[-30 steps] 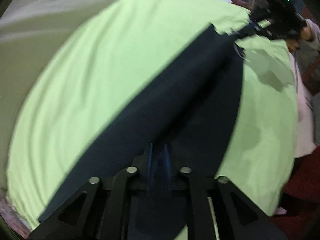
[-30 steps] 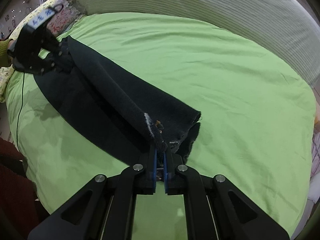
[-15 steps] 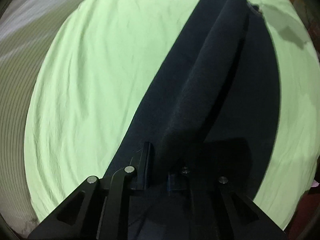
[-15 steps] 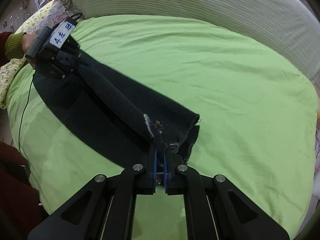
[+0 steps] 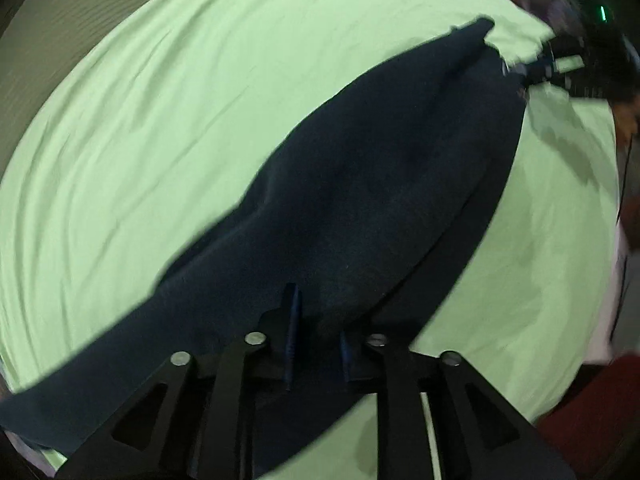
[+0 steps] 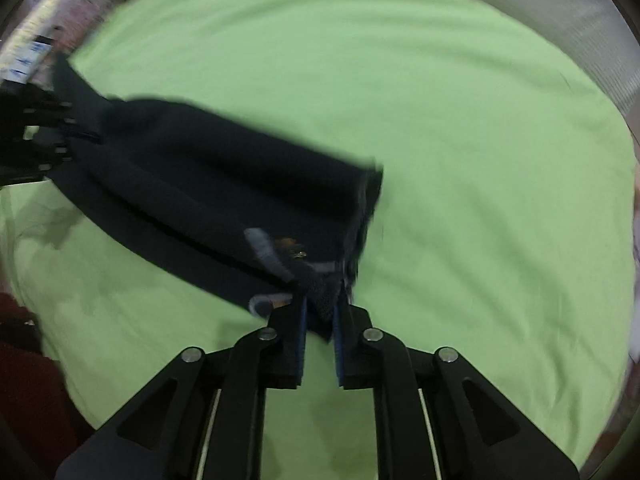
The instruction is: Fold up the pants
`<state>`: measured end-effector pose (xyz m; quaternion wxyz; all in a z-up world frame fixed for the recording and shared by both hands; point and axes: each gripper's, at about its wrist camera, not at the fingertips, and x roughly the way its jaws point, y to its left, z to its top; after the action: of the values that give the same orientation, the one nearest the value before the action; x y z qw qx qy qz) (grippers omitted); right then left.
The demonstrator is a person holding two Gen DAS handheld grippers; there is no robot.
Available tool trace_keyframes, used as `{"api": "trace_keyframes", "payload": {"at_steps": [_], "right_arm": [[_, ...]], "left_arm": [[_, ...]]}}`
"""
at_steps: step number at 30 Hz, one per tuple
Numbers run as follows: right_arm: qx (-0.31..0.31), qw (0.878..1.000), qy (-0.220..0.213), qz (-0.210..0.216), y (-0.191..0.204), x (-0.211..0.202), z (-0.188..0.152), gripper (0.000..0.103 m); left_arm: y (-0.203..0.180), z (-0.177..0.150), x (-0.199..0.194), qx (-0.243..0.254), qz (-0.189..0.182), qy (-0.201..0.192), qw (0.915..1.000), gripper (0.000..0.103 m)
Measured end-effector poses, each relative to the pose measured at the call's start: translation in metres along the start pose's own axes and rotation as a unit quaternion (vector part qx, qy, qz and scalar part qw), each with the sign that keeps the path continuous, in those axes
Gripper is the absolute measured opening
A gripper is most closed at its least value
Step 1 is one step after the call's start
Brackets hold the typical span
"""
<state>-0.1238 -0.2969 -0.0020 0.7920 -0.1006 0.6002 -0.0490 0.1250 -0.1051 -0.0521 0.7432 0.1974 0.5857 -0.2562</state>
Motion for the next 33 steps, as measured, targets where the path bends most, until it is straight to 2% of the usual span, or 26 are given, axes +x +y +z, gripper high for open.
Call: {"api": "trace_keyframes", "payload": {"at_steps": [1, 3, 5, 7, 9, 12, 14, 17, 19, 21, 22, 24, 25, 26, 28, 29, 32, 33], "right_arm": [[0.005, 1.000, -0.001, -0.006, 0.002, -0.001, -0.002, 0.014], [0.029, 0.999, -0.011, -0.009, 0.001, -0.008, -0.006, 0.017], [0.066, 0.997, -0.031, -0.007, -0.004, -0.022, -0.008, 0.024], [0.097, 0.993, -0.066, -0.013, -0.005, -0.041, -0.008, 0.038], [0.116, 0.988, -0.102, -0.002, 0.002, -0.056, -0.004, 0.046], [0.128, 0.981, -0.135, 0.059, 0.033, -0.065, 0.012, 0.048], [0.114, 0.980, -0.141, 0.086, 0.062, -0.062, 0.024, 0.048], [0.081, 0.976, -0.141, 0.143, 0.120, -0.052, 0.044, 0.048], [0.040, 0.974, -0.135, 0.179, 0.167, -0.041, 0.059, 0.048], [0.003, 0.973, -0.126, 0.193, 0.199, -0.026, 0.069, 0.048], [-0.025, 0.973, -0.124, 0.193, 0.222, -0.022, 0.071, 0.048], [-0.074, 0.973, -0.123, 0.183, 0.252, -0.011, 0.079, 0.048], [-0.099, 0.973, -0.121, 0.171, 0.266, -0.006, 0.082, 0.048], [-0.117, 0.973, -0.119, 0.159, 0.273, -0.002, 0.082, 0.048], [-0.160, 0.972, -0.114, 0.132, 0.286, 0.008, 0.080, 0.048], [-0.176, 0.970, -0.115, 0.120, 0.286, 0.011, 0.080, 0.048], [-0.210, 0.968, -0.097, 0.093, 0.292, 0.027, 0.086, 0.048], [-0.219, 0.968, -0.091, 0.080, 0.292, 0.034, 0.086, 0.048]], "left_arm": [[0.002, -0.004, -0.006, -0.018, -0.006, -0.009, 0.9998, 0.027], [0.015, -0.017, -0.022, -0.080, -0.023, -0.020, 0.9964, 0.054], [0.034, -0.033, -0.036, -0.141, -0.035, -0.038, 0.9887, 0.056], [0.050, -0.054, -0.050, -0.193, -0.046, -0.051, 0.9788, 0.057], [0.071, -0.084, -0.063, -0.261, -0.052, -0.062, 0.9618, 0.062], [0.102, -0.129, -0.070, -0.350, -0.070, -0.067, 0.9318, 0.062], [0.118, -0.163, -0.072, -0.405, -0.076, -0.066, 0.9086, 0.062], [0.140, -0.205, -0.081, -0.463, -0.074, -0.067, 0.8807, 0.062], [0.150, -0.227, -0.081, -0.494, -0.067, -0.071, 0.8639, 0.062], [0.156, -0.240, -0.079, -0.519, -0.060, -0.068, 0.8501, 0.062], [0.161, -0.248, -0.079, -0.532, -0.057, -0.070, 0.8419, 0.062], [0.174, -0.266, -0.081, -0.566, -0.051, -0.078, 0.8188, 0.062], [0.181, -0.276, -0.082, -0.583, -0.051, -0.087, 0.8059, 0.062], [0.190, -0.287, -0.082, -0.605, -0.051, -0.095, 0.7888, 0.062], [0.202, -0.303, -0.083, -0.634, -0.046, -0.097, 0.7656, 0.062], [0.208, -0.313, -0.082, -0.651, -0.043, -0.099, 0.7513, 0.062], [0.218, -0.329, -0.077, -0.678, -0.042, -0.103, 0.7270, 0.062], [0.220, -0.331, -0.076, -0.682, -0.045, -0.106, 0.7223, 0.062]]}}
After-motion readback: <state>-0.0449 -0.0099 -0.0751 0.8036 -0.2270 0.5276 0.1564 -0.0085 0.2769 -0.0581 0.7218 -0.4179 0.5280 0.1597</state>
